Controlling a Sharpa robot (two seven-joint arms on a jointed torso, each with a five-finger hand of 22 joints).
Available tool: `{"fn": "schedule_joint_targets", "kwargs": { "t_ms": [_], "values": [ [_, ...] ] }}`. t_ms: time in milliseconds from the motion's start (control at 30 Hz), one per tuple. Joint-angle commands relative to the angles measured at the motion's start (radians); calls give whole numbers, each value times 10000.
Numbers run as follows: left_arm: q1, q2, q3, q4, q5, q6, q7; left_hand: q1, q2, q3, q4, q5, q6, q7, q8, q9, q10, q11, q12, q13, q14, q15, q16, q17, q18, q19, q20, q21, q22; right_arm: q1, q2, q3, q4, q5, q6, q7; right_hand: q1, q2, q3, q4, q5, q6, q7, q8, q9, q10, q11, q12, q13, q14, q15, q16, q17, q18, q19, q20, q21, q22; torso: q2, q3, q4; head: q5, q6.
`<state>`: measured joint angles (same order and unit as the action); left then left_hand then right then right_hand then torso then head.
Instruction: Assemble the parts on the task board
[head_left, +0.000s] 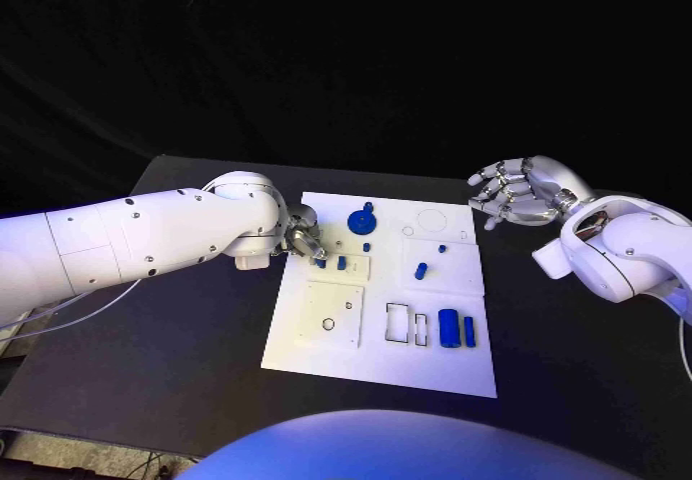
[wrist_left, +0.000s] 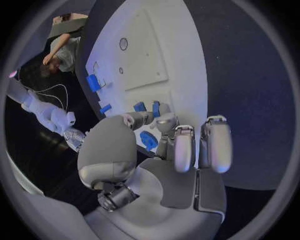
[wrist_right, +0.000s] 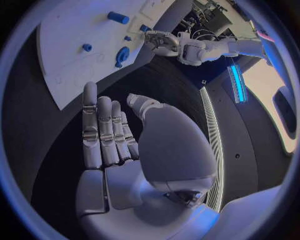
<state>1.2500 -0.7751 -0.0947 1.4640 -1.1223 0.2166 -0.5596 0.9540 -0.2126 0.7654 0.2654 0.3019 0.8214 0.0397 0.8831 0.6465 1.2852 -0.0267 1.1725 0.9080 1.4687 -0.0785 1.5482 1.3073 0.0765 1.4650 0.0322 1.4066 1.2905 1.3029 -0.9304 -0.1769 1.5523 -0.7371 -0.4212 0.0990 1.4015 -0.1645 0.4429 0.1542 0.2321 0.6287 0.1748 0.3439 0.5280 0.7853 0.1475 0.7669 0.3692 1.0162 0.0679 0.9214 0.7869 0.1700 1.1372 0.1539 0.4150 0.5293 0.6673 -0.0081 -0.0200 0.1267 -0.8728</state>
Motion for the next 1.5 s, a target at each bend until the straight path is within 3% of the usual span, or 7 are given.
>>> {"fn": "schedule_joint_targets", "kwargs": {
  "t_ms": [33, 300, 867, 1500],
  "values": [
    [-19, 7, -4, -26, 83, 94, -74, -123, 19, -123, 47, -21, 29, 44, -27, -18, -28, 0, 17, 6, 915, -60, 7, 2287, -168, -14, -72, -19, -10, -6, -2, 0, 19, -17, 157, 58, -130, -8, -46, 15, 53, -17, 571, 54, -16, 64, 20, -48, -10, 66, 0, -62, -9, 90, 36, 37, -36, -9, 2, 0, -3, -5, 2],
    [-19, 6, -5, -57, 99, 99, -117, -335, 39, -484, 248, -22, 63, 53, -40, -57, -44, 10, 13, -8, 912, -54, 2, 2280, -168, -13, -67, -26, -11, -6, -10, 0, 24, -13, 139, 60, -135, -5, -48, 18, 54, -16, 571, 56, -16, 68, 20, -47, -14, 68, 0, -62, -10, 90, 38, 38, -37, -11, 3, 0, 5, -10, 2],
    [-19, 19, -6, -59, 127, 419, -152, -456, 48, -814, 221, -19, 87, 47, -43, -81, -45, 10, 23, 1, 914, -51, 6, 2285, -170, -10, -63, -26, -2, -6, -14, 1, 22, -11, 146, 51, -159, -10, -60, 29, 52, -17, 571, 60, -18, 72, 21, -46, -27, 72, 2, -62, -14, 90, 40, 41, -44, -17, 3, -7, 9, -23, 2],
    [-20, 2, -5, 48, 216, -88, -20, -809, 172, -1402, 284, -6, 160, 34, -40, -125, -13, 0, 55, 41, 921, -61, 21, 2308, -178, 11, -71, -6, 46, -7, 13, 1, 3, -11, 166, 40, -172, 0, -66, 30, 58, -18, 567, 73, -22, 82, 16, -42, -58, 80, 0, -64, -23, 94, 49, 43, -58, -30, 1, -4, 2, -13, 2]
  ]
}}
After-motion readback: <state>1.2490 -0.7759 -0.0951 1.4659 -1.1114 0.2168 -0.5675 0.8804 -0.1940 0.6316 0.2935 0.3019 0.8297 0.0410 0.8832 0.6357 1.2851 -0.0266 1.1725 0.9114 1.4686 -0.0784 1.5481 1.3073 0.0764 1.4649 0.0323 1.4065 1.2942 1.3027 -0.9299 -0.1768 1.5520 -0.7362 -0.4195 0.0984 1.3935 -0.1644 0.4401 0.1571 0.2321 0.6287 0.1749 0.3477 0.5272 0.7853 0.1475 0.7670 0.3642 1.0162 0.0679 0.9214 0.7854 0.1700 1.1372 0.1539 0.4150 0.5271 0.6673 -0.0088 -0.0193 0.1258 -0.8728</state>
